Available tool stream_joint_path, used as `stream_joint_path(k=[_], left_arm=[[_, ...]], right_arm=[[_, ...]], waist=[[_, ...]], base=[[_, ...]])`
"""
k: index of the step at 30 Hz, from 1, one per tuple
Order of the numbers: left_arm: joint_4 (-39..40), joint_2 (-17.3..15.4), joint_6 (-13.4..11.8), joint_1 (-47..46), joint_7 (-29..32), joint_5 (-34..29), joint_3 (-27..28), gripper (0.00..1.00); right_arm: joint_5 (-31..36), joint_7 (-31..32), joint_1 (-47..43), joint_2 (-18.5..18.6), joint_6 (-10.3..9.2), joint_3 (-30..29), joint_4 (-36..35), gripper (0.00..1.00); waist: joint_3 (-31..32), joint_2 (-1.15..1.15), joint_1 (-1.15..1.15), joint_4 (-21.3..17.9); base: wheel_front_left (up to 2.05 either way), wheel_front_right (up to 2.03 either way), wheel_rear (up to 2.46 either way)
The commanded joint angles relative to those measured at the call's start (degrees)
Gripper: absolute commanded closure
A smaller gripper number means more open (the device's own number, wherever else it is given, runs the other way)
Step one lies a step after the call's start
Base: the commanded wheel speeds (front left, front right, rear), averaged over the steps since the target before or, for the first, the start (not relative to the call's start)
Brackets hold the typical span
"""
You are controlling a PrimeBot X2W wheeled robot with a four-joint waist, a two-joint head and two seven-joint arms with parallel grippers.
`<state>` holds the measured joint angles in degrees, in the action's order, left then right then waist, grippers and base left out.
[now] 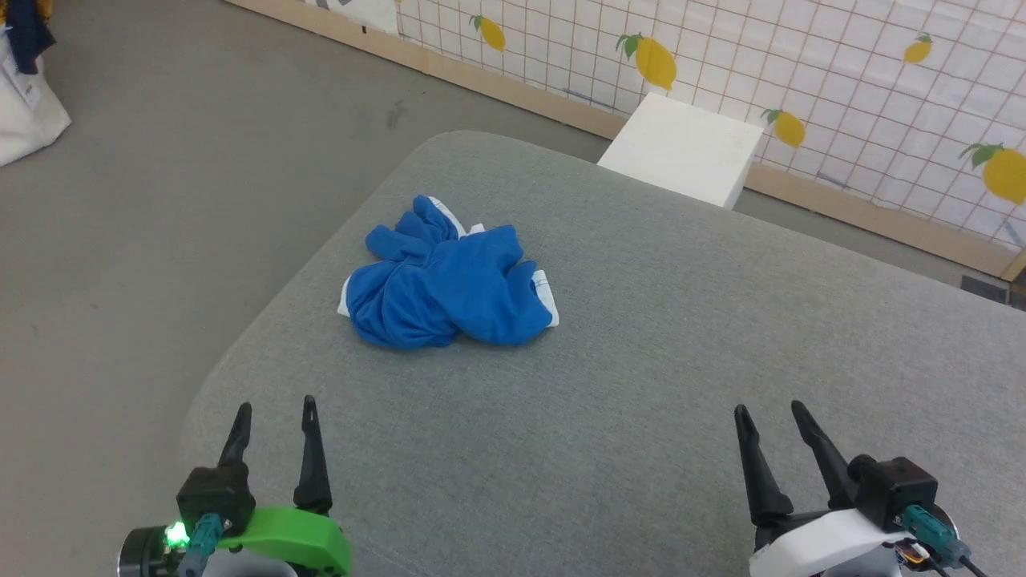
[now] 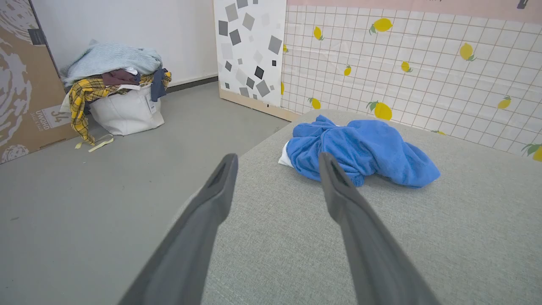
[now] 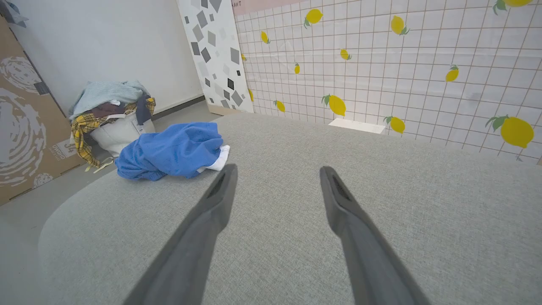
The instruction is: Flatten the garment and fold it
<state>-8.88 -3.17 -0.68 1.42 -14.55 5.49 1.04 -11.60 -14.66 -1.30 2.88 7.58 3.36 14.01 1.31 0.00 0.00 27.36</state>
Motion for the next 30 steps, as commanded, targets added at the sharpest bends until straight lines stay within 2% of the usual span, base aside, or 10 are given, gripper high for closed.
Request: stream_joint_path(k=[1, 6, 9, 11, 17, 21, 27, 28, 30], left_arm=[[-0.8, 0.0, 1.0, -1.4, -0.4, 0.5, -0.1, 0.0], [-8.1, -1.6, 4.6, -12.3, 2.2, 4.1, 0.1, 0.0], [-15.0, -3.9, 6.8, -21.6, 9.9, 7.2, -0.8, 0.0], [-19.2, -5.0, 7.4, -27.4, 15.6, 9.9, -0.9, 0.0], [-31.9, -9.1, 8.0, -39.5, 32.7, 16.9, -0.1, 0.0], [-39.1, -11.6, 8.1, -43.7, 41.1, 18.8, -1.7, 0.0], [-44.5, -11.9, 7.8, -43.1, 42.1, 18.8, -2.5, 0.0], [-45.4, -11.9, 7.4, -42.8, 42.1, 18.9, -2.5, 0.16], [-46.1, -12.0, 6.9, -42.5, 40.2, 18.7, -2.5, 1.0]], right_arm=[[-0.1, -0.3, 0.0, 0.0, -0.09, 0.4, 0.1, 0.0], [1.5, -0.3, 2.4, 0.0, -0.09, 1.4, -0.1, 0.0], [2.1, -0.3, 4.3, 0.0, -0.09, 1.6, -0.2, 0.0], [2.9, -0.3, 5.5, 0.0, -0.09, 1.3, -0.4, 0.0], [5.3, -0.3, 7.9, 0.0, -0.09, 0.5, -0.9, 0.0], [6.2, -0.3, 7.9, 0.0, -0.09, -1.6, -1.9, 0.0], [6.4, -0.3, 8.5, 0.0, -0.09, -1.8, -2.8, 0.0], [6.3, -0.3, 8.6, 0.0, -0.09, -1.7, -2.9, 0.0], [6.1, -0.3, 9.0, 0.0, -0.09, -1.5, -2.9, 0.0]], waist=[[-0.4, 0.0, 0.0, -1.0], [-3.5, 0.0, 0.0, -4.4], [-6.4, 0.0, 0.0, -7.4], [-8.3, 0.0, 0.0, -9.2], [-13.5, 0.0, 0.0, -15.1], [-16.8, 0.0, 0.0, -18.0], [-18.4, 0.0, 0.0, -18.9], [-18.5, 0.0, 0.0, -18.8], [-18.4, 0.0, 0.0, -18.7]], base=[[0.0, 0.0, 0.0], [0.0, 0.0, 0.0], [0.0, 0.0, 0.0], [0.0, 0.0, 0.0], [0.0, 0.0, 0.0], [0.0, 0.0, 0.0], [0.0, 0.0, 0.0], [0.0, 0.0, 0.0], [0.0, 0.0, 0.0]])
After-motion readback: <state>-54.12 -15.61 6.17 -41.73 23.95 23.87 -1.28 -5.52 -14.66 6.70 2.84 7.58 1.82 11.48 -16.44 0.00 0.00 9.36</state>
